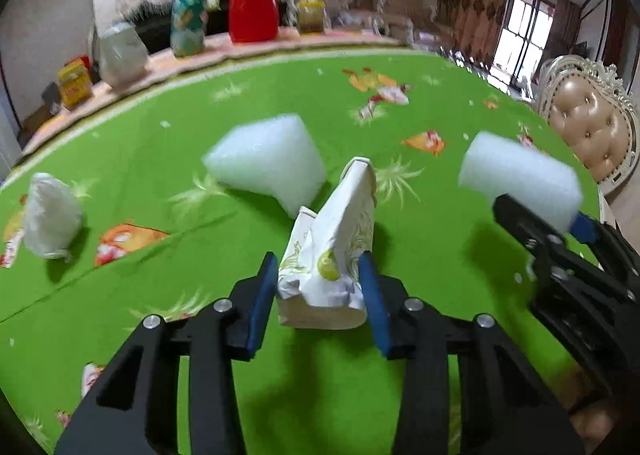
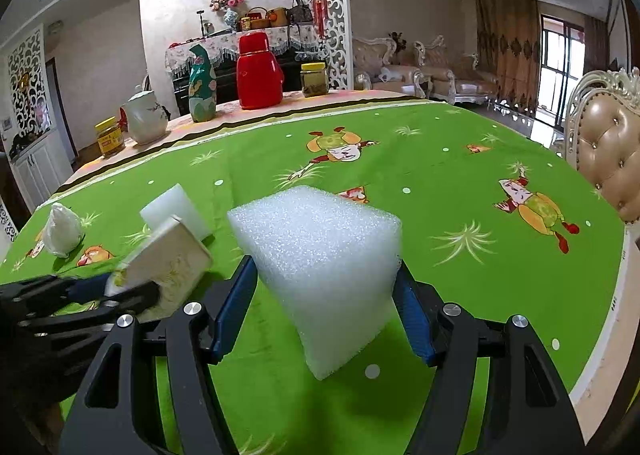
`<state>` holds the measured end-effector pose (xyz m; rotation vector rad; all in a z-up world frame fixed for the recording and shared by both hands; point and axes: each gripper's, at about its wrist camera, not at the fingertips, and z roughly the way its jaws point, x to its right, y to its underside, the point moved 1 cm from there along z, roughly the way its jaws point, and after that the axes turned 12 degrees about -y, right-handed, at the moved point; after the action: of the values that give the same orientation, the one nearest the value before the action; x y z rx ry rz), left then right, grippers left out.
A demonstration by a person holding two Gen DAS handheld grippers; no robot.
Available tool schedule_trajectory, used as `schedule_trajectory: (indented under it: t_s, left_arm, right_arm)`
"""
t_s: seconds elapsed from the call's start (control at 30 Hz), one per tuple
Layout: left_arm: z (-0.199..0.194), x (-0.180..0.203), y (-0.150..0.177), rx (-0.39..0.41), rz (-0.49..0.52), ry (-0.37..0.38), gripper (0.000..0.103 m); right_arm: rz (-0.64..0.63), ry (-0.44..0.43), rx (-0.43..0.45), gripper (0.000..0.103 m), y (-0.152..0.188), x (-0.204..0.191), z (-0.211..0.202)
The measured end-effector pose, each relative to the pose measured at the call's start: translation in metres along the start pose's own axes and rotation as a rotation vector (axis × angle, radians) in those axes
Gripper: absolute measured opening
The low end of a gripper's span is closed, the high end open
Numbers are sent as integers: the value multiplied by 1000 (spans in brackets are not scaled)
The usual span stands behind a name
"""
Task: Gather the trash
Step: 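Grasp the white foam block with the right tool while the left grasps the printed tissue packet, then carry foam block and printed packet to the pink bin and open both tools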
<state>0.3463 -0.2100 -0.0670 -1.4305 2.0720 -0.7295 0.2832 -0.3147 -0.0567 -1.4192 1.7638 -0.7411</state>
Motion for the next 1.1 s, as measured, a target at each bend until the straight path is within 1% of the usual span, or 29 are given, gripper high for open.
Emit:
schedule_trajectory:
  t_s: [0.07, 0.13, 0.2, 0.37, 0.47, 0.53, 0.67, 0.77, 0.87, 0.97, 1.1]
  left_arm:
    - [-11, -5, 2, 33, -21, -6, 40]
    - [-20, -12, 7, 64, -35, -36, 40]
    - [-25, -17, 11, 77, -39, -56, 40]
    - [-42, -36, 20, 104, -86, -89, 40]
    - [-52, -45, 24, 124, -97, -119, 40]
    - [-56, -52, 26, 123, -109, -118, 40]
    - [-67, -57, 35, 141, -116, -127, 40]
    - [-79, -58, 41, 163, -108, -129, 41]
    - [-92, -58, 45, 197, -100, -137, 41]
    - [-99, -60, 50, 215, -111, -137, 41]
    - [-108, -61, 56, 228, -136, -117, 41]
  right_arm:
    - [-7, 0, -1, 64, 0, -2, 0]
    - [-18, 2, -3, 65, 0, -4, 1]
    - [-31, 5, -4, 65, 1, -7, 0]
    - [-43, 19, -11, 64, 1, -8, 2]
    - [-74, 27, -16, 65, 1, -14, 3]
    - [-116, 16, -20, 64, 2, -22, 4]
    - [-180, -46, 5, 65, 3, -34, -2]
    - [-159, -87, 16, 65, 4, -37, -14]
    - [-142, -124, 37, 65, 5, -42, -35]
    - [-157, -142, 48, 65, 6, -47, -53]
    - [-167, -153, 53, 65, 11, -49, -72]
